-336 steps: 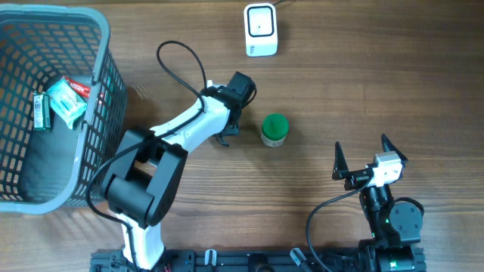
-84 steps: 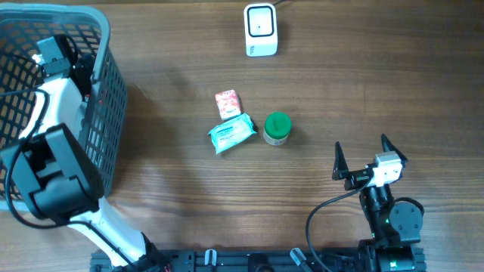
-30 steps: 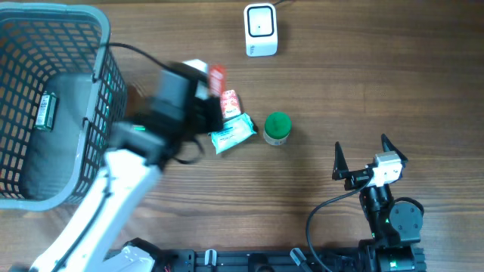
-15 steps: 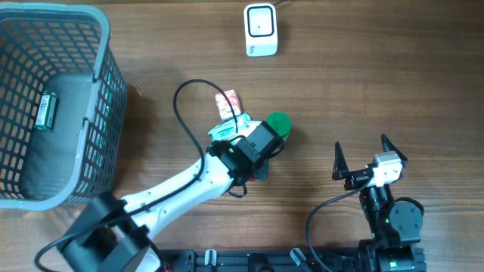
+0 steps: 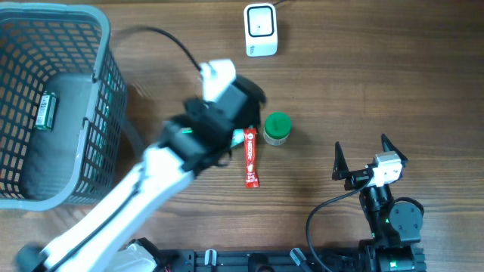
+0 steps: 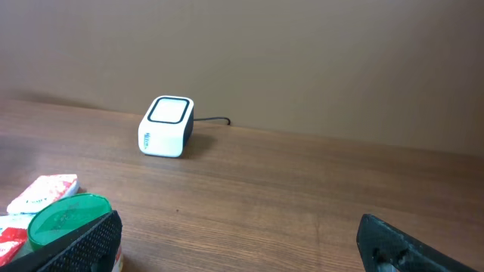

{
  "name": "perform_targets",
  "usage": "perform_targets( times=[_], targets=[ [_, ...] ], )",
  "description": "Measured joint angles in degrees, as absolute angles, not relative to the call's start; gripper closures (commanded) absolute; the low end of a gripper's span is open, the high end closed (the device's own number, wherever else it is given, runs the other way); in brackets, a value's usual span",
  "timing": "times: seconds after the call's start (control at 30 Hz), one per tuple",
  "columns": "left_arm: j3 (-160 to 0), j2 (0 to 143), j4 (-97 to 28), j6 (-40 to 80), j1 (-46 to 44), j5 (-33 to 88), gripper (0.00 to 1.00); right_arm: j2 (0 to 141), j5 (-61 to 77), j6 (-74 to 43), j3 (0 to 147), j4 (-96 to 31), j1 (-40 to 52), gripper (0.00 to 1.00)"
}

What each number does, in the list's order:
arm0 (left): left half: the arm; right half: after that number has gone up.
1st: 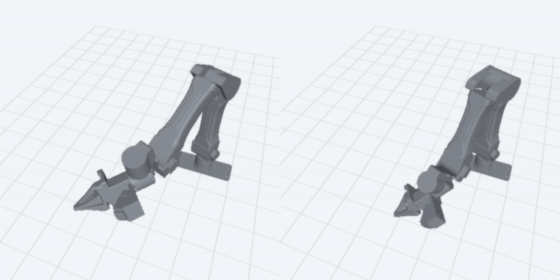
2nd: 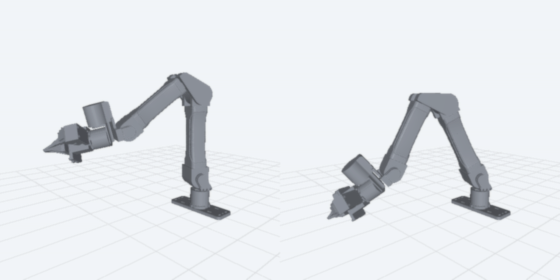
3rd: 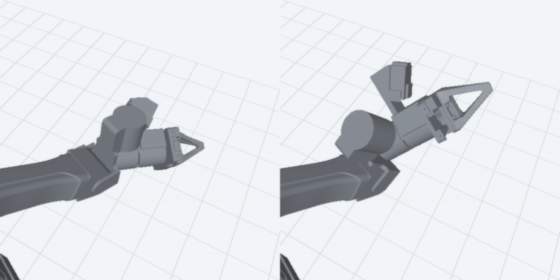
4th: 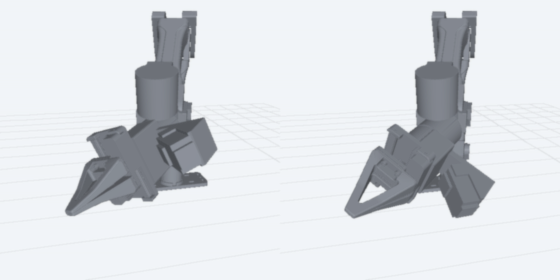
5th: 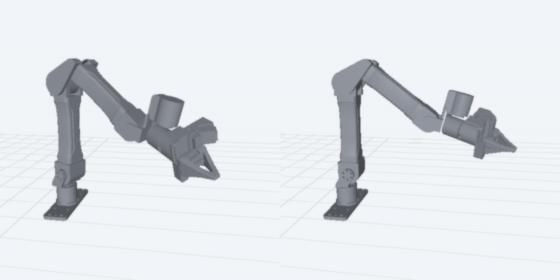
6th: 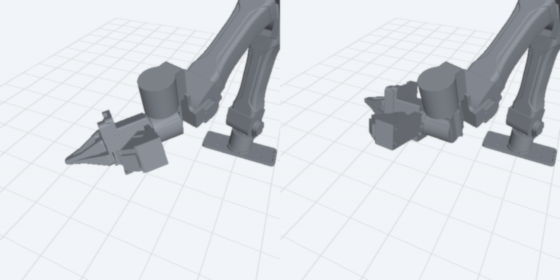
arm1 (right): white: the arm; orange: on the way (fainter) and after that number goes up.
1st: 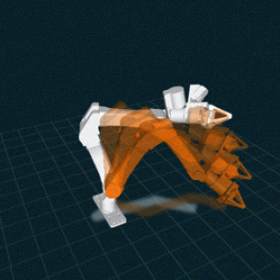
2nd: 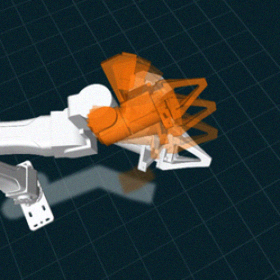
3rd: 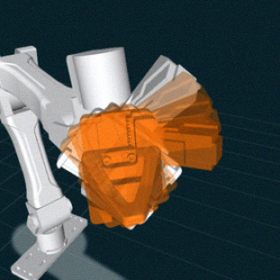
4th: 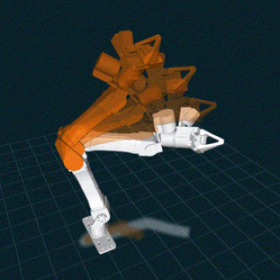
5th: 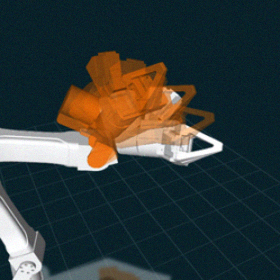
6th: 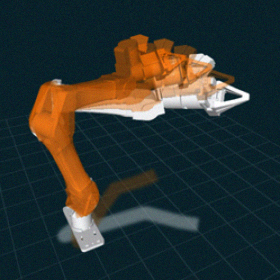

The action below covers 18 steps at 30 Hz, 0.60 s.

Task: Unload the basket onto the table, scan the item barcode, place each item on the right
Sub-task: 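Carry Nescafe stick with left gripper and drop it beside the jar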

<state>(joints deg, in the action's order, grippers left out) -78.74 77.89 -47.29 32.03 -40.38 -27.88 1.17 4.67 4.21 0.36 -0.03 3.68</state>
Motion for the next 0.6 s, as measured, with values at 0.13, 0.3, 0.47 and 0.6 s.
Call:
perform_targets(
  times=[0.13,0.3,0.47,0.6],
  targets=[
    [-83.61,71.11,-45.98,30.11,-34.02,-33.61,0.0,1.17,4.67,4.21,0.36,-0.03,3.68,0.0],
    [-84.18,66.22,-45.47,37.87,-17.52,-36.56,0.0,1.17,4.67,4.21,0.36,-0.03,3.68,0.0],
    [-84.18,67.44,-46.52,58.3,3.44,-28.73,0.0,1.17,4.64,4.21,0.36,-0.03,3.68,0.0],
    [-84.18,71.46,-47.55,76.2,15.2,-19.03,0.0,1.17,4.67,4.21,0.36,-0.03,3.64,0.0]
  ],
)
